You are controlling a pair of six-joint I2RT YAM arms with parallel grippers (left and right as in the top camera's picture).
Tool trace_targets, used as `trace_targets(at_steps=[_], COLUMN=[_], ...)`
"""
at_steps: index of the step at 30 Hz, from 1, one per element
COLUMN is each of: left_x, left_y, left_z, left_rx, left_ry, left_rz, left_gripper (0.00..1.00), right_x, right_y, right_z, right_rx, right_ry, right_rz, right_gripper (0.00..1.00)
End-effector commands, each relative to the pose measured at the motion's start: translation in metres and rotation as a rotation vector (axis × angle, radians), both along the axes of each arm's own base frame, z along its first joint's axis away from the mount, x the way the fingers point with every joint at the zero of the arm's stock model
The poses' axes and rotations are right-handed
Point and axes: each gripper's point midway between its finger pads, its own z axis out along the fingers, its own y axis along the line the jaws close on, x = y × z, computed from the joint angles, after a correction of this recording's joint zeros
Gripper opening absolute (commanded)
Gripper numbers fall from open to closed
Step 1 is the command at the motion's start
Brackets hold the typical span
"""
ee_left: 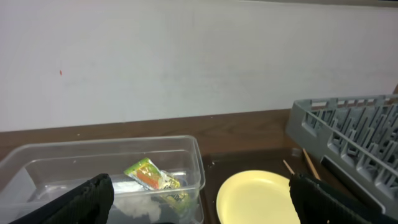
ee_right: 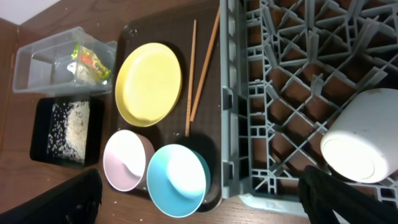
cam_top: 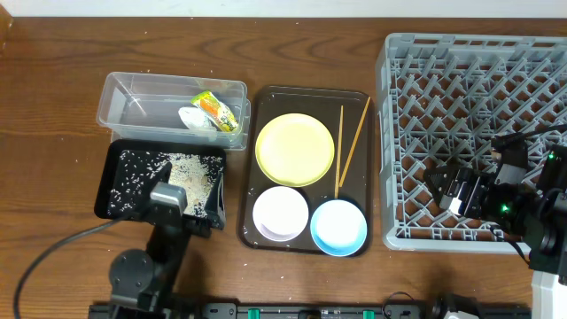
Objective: Sort waste into correct bins and load items into the dishwasher rack
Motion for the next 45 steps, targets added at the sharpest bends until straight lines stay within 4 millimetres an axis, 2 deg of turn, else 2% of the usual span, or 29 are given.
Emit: trace_targets(at_steps=[1,11,19,29,38,43,45], left_x=[-0.003,0.003,0.007,0.007,0.008,0.008,0.008], left_y=[0.000,0.000,0.000,0.000,-0.001,-0.001,-0.001], left_z=[-0.014,-0.074,-0.109,-0.108,-0.117,-0.117,-0.117], left_rx=[0.010,0.022,0.034,0.033,0.040,0.040,0.040], left_ry=[-0.025,0.048,0.119,0.113,0.152,0.154,0.154], left_rz=[-0.008,-0.001,-0.002,-0.001,-0.002,-0.002,-0.002], left_gripper=[0.93,0.93,0.93,0.93,0.94,0.94,0.93], right_x=[0.001,0.001,0.001,0.001,0.001,0.015,0.023], right_y=[-0.001,-0.001,-0.001,-0.001,-0.001,-0.005,-0.001], right_z=[0.005,0.005,0.005,0.005,0.005,0.016,0.026], right_rx=[-0.002,-0.001,-0.002,-0.002,0.000,0.030,0.055], right_ry=[-0.015,-0.014,-0.015,-0.015,-0.014,-0.064,-0.117], right_rz=[-0.001,-0.001,-0.001,-0.001,-0.002,-0.061,-0.048], right_gripper=[0.99,0.99,0.99,0.99,0.99,0.99,0.99])
